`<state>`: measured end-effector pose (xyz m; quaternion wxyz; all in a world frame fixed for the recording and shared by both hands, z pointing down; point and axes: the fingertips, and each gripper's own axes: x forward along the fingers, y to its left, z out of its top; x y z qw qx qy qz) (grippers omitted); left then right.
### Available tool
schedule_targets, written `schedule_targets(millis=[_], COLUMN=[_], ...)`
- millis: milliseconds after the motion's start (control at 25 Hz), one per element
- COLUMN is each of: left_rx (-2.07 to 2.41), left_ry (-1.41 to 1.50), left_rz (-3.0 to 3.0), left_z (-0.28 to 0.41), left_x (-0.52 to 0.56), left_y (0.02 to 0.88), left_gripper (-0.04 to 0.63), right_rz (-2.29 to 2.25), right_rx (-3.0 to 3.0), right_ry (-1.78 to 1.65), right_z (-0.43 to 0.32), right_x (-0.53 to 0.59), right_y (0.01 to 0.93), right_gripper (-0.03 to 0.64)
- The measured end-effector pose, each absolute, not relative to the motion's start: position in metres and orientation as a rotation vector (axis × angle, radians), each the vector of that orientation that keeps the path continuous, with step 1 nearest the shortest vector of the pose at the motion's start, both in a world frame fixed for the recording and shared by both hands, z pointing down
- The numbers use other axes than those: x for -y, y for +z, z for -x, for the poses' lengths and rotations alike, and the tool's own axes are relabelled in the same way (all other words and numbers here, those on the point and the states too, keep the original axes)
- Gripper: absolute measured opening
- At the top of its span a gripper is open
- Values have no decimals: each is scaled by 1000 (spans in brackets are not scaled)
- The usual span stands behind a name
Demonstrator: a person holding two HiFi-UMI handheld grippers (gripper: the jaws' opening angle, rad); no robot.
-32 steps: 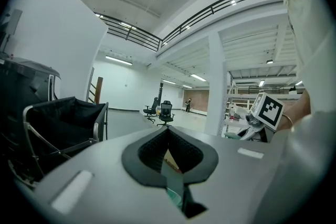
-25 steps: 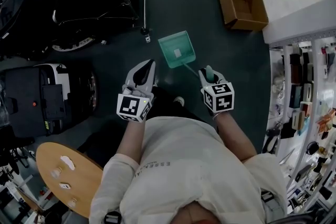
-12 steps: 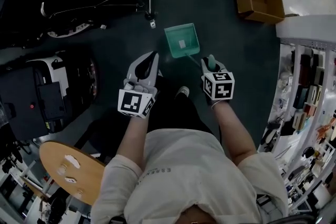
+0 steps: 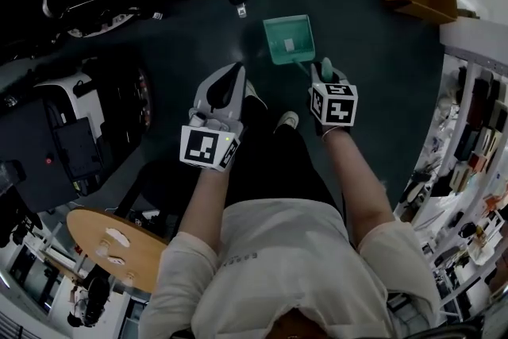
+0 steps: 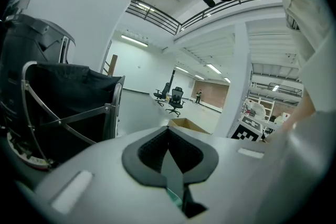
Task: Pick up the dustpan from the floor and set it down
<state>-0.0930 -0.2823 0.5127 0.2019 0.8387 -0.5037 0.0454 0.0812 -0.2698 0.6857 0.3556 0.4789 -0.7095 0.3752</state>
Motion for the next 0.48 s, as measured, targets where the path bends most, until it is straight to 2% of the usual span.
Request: schedule_targets(millis=[480], left_rx=[1333], left_ry=[161], left_rz=[-2305], left_z=[99], left_x=[280], left_y=[552], left_gripper=[17], right_rz=[-1285], right_rx=[1796], right_ry=[998], right_z=[-64], right_x=[266], right_y=[722], right_gripper=[20])
